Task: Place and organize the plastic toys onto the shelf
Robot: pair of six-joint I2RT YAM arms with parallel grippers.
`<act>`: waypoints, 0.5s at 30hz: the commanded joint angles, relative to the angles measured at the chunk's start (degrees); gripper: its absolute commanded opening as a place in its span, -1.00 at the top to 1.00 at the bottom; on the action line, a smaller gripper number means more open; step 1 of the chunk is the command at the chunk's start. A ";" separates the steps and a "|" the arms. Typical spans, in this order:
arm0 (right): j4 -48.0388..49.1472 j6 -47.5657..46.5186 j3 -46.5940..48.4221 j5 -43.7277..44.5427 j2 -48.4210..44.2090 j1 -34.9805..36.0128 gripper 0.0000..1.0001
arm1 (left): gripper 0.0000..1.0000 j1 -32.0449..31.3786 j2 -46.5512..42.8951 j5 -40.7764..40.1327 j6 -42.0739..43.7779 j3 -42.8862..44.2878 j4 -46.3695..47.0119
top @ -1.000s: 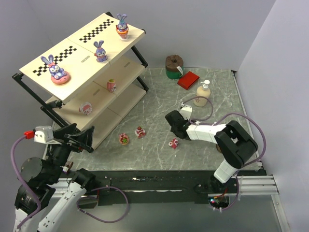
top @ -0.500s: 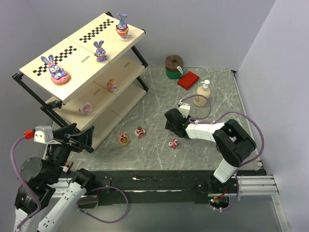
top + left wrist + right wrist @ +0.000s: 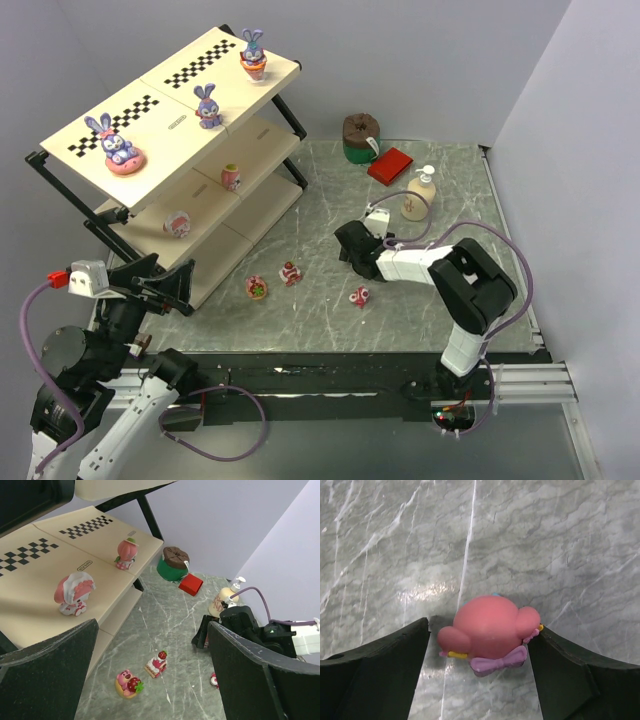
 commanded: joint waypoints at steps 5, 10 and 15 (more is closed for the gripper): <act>-3.63 2.18 1.07 2.58 2.72 -0.56 -0.53 | -0.93 -0.07 1.15 0.62 0.29 0.12 2.67; -4.15 1.57 2.20 3.02 3.24 -0.64 -0.39 | -0.93 -0.07 1.06 0.54 0.46 0.12 2.67; -5.12 1.74 2.47 3.11 3.33 -0.64 -0.78 | -0.93 -0.07 0.97 0.45 0.55 0.21 2.41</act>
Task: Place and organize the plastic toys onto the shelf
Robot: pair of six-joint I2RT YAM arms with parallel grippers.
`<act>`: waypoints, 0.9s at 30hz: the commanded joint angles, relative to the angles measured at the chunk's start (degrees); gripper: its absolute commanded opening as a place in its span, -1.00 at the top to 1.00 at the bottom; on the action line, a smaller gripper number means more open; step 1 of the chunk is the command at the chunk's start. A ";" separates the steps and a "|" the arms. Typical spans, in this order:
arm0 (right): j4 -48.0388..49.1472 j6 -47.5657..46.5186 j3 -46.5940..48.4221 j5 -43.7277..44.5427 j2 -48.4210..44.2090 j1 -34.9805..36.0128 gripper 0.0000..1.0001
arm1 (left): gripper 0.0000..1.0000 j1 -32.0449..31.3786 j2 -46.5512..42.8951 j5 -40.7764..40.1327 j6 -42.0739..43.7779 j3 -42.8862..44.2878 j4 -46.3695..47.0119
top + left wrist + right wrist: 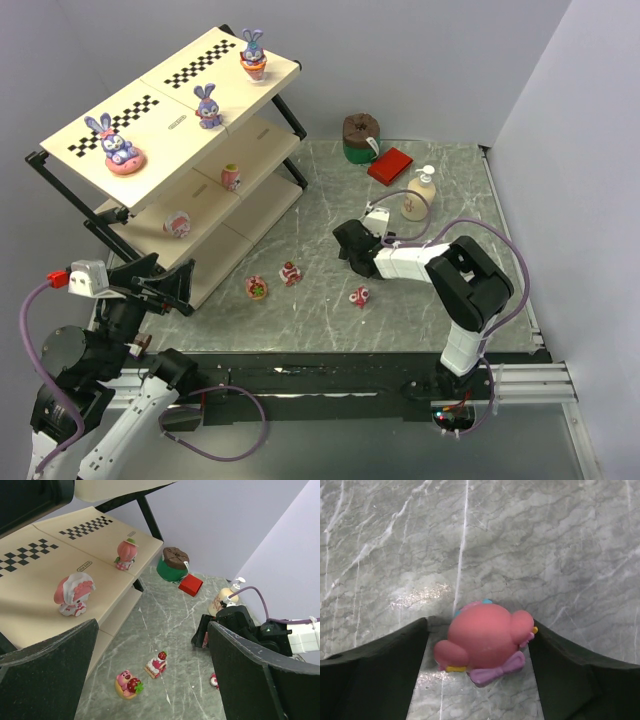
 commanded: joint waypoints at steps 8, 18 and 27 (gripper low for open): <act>-1.75 0.19 -0.05 0.60 1.25 -0.80 -0.46 | -0.93 -0.07 0.71 0.36 0.44 0.47 1.93; 1.77 -6.14 1.18 -1.16 -2.79 -0.80 0.69 | -0.93 -0.07 0.45 0.45 0.35 0.21 2.10; 1.86 -9.39 4.00 -3.97 -5.16 -0.71 0.98 | -0.93 -0.07 0.27 0.36 0.27 0.38 1.75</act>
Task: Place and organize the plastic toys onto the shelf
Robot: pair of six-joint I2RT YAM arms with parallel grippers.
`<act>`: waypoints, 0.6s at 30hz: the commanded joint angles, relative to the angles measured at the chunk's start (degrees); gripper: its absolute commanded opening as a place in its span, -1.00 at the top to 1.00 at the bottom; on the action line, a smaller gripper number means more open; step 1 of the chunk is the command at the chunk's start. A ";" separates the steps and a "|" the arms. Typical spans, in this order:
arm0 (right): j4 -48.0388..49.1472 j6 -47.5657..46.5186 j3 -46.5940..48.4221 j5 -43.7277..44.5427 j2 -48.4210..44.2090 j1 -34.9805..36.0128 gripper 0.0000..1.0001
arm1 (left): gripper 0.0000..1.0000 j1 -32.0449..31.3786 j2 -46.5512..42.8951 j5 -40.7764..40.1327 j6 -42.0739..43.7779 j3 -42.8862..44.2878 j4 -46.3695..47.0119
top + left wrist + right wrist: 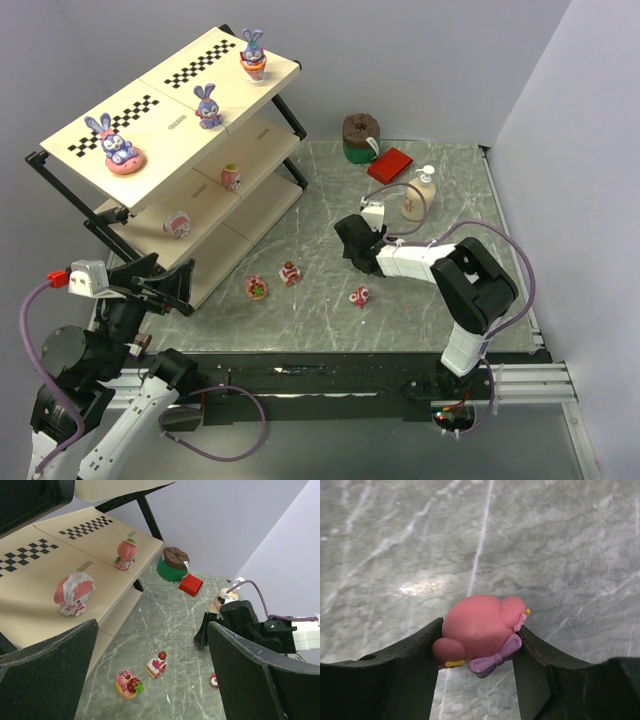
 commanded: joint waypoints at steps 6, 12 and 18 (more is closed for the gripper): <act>0.79 -7.10 7.64 -6.74 -7.14 0.08 1.00 | -0.93 -0.07 0.10 0.45 0.27 0.30 1.75; -2.72 -11.84 16.32 -13.95 -7.50 1.22 1.00 | -0.93 -0.16 0.18 0.62 0.35 0.21 1.75; -7.29 -15.45 28.10 -17.30 -4.35 3.68 1.00 | -0.93 -0.07 0.53 0.80 0.44 0.38 1.93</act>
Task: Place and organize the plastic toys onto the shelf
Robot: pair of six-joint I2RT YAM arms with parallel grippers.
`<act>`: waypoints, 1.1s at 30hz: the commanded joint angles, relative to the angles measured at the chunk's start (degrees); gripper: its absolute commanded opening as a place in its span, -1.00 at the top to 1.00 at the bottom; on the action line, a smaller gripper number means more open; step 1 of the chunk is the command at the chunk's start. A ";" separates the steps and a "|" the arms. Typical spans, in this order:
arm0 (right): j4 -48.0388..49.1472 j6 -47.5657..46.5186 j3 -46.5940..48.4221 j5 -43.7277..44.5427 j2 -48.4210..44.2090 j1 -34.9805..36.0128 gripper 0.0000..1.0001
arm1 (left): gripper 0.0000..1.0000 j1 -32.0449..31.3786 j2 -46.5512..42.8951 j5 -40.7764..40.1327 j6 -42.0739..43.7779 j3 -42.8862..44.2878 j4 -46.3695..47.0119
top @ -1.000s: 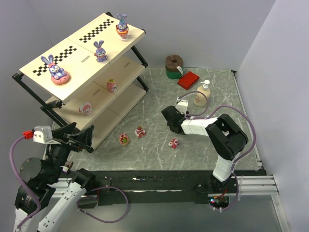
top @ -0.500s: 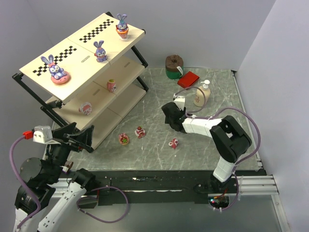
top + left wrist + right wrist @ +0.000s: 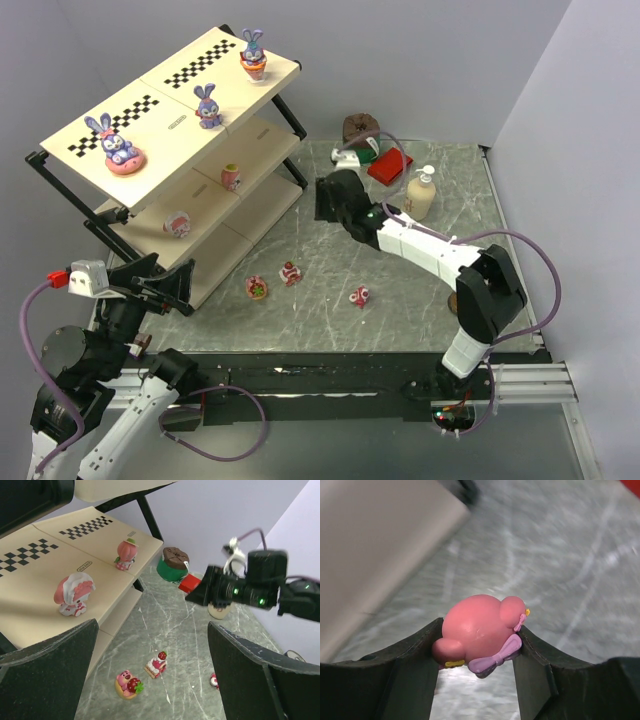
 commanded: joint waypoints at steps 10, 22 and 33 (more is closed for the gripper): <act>-8.36 -6.42 30.28 -4.90 10.82 3.25 1.00 | -0.93 0.01 1.59 0.89 0.68 0.82 2.10; -5.47 -9.23 44.18 -4.63 20.67 3.43 0.99 | -0.93 -0.07 1.94 1.24 0.86 1.44 1.93; -3.70 -8.62 47.00 -4.28 22.95 3.69 1.00 | -0.93 -0.07 2.03 1.24 0.86 1.44 1.93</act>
